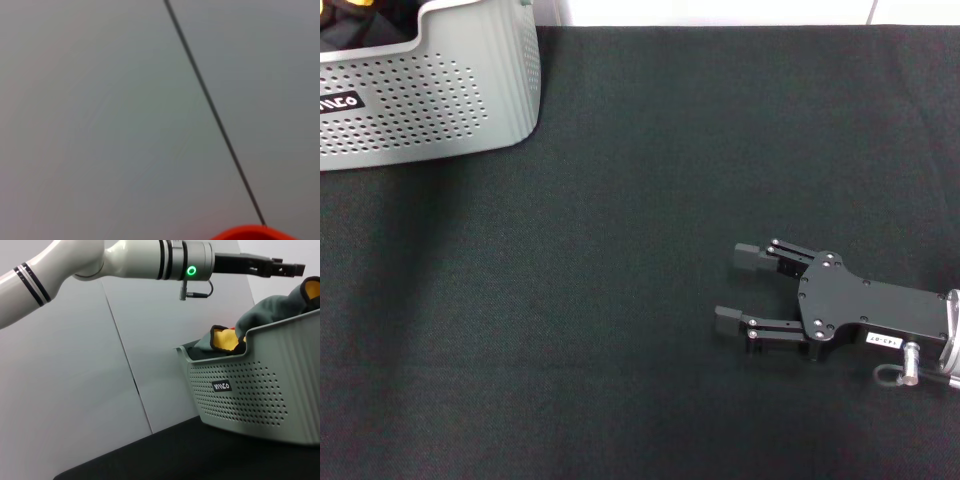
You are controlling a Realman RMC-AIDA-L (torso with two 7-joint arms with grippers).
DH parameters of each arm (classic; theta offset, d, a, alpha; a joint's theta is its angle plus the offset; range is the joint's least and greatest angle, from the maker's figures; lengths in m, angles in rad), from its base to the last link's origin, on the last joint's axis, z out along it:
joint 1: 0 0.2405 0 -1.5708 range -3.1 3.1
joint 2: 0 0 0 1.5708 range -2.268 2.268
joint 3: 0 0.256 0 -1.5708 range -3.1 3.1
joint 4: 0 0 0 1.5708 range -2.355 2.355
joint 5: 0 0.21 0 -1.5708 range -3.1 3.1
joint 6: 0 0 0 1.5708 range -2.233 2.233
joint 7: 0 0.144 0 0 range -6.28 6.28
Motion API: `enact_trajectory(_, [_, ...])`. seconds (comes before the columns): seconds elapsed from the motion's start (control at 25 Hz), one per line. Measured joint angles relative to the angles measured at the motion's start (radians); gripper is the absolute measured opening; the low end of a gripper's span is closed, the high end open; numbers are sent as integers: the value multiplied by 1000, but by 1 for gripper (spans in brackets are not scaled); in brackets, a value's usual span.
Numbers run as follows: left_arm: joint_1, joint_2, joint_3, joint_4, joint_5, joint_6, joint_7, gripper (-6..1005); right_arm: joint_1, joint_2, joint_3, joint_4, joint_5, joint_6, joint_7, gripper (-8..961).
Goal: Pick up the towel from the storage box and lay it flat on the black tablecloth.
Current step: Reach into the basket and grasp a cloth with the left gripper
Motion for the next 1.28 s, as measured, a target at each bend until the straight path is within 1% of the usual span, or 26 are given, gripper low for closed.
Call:
enact_trajectory(0.2, [-9, 0, -26, -44, -22, -1, 17, 801, 13, 0, -7, 2, 5, -8, -2, 870])
enact_trajectory(0.48, [-45, 1, -35, -91, -38, -23, 24, 800, 14, 0, -9, 2, 4, -10, -2, 869])
enact_trajectory(0.6, [-66, 1, -37, -130, -43, -47, 32, 800, 8, 0, -9, 5, 3, -10, -2, 869])
enact_trajectory(0.76, [-93, 1, -70, -191, -45, -62, 60, 799, 5, 0, -9, 21, 4, -11, -2, 869])
enact_trajectory(0.92, [-98, 1, -81, -224, -48, -77, 71, 800, 5, 0, -8, 28, 5, -12, -2, 869])
enact_trajectory(1.12, [-92, 1, -82, -230, -51, -81, 92, 730, 5, 0, -8, 28, 6, -12, -2, 869])
enact_trajectory(1.28, [-100, 1, -82, -258, -53, -82, 95, 674, 8, 0, -8, 28, 6, -14, -2, 869])
